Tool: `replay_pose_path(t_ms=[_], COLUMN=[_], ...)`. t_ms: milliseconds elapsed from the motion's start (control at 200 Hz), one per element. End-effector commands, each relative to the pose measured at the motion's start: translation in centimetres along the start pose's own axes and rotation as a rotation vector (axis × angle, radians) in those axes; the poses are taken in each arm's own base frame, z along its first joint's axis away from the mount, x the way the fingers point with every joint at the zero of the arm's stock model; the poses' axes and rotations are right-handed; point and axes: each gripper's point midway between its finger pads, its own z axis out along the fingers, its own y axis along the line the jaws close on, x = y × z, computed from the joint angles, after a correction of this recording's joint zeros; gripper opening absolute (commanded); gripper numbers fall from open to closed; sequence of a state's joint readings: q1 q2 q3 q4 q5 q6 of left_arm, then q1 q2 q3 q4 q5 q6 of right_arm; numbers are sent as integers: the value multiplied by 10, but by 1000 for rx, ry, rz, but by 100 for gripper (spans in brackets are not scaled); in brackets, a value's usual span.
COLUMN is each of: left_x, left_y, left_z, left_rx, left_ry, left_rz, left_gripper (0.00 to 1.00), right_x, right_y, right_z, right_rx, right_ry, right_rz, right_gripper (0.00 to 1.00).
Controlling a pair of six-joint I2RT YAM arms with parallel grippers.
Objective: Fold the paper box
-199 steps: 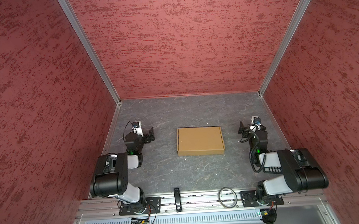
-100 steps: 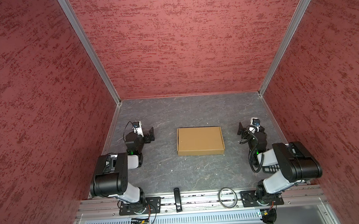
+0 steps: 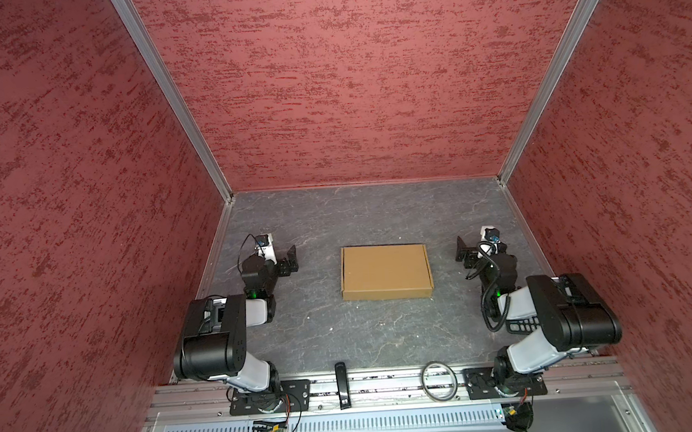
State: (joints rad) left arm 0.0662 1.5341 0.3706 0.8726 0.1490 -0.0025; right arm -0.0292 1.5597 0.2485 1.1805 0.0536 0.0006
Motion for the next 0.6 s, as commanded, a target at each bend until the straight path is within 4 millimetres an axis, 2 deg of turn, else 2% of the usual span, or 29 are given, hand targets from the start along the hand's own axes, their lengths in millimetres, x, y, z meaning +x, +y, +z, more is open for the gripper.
replay_pose_path(t_ms=[0, 451, 596], left_x=[-8, -8, -8], left_y=[-1, -1, -1], left_z=[2, 2, 2], left_rx=[-2, 0, -1], left_ry=[-23, -23, -23], left_rz=[13, 13, 13], left_gripper=[100, 100, 100], right_x=[-13, -13, -12], right_y=[-18, -18, -1], right_z=[4, 3, 4], right_rx=[101, 103, 5], right_ry=[-38, -39, -31], right_rz=[39, 41, 5], right_gripper=[99, 99, 99])
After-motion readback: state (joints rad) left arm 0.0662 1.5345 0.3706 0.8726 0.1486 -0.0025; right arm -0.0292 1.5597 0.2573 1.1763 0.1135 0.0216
